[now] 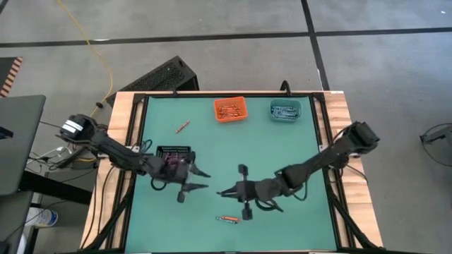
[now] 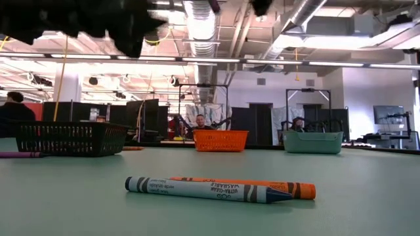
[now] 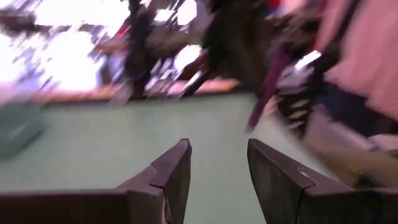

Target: Sort crayons

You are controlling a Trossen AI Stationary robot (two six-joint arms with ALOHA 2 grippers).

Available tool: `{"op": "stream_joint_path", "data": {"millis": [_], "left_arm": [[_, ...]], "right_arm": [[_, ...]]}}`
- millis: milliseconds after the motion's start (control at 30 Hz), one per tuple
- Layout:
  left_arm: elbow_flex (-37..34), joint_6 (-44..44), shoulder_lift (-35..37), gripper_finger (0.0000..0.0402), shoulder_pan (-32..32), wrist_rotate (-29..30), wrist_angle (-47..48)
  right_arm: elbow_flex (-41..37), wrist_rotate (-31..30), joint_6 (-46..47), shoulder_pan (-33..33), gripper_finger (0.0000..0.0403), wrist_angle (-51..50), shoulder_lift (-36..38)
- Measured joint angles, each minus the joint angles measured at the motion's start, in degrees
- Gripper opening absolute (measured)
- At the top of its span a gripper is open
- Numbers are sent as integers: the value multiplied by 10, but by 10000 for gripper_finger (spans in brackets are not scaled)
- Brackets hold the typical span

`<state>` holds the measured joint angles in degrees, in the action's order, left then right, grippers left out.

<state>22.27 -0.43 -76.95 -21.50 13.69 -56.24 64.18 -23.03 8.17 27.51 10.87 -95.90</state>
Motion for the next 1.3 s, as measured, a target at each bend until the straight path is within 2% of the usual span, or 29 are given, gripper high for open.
{"op": "stream_joint_path", "data": {"millis": [100,167,367,567,1300], "left_arm": [[0,27,-12,146,0,-55,-61],[0,33,-20,146,0,-70,-80],[9,39,-47,146,0,-71,-98],[14,52,-78,146,0,-70,-161],[13,58,-78,146,15,-61,-183]], "right_arm": [[0,32,-11,-14,8,27,-7],[0,35,-20,-21,8,42,-10],[1,39,-34,-37,8,69,-10],[0,42,-38,-43,8,64,-10],[0,52,-43,-75,8,63,-10]]}}
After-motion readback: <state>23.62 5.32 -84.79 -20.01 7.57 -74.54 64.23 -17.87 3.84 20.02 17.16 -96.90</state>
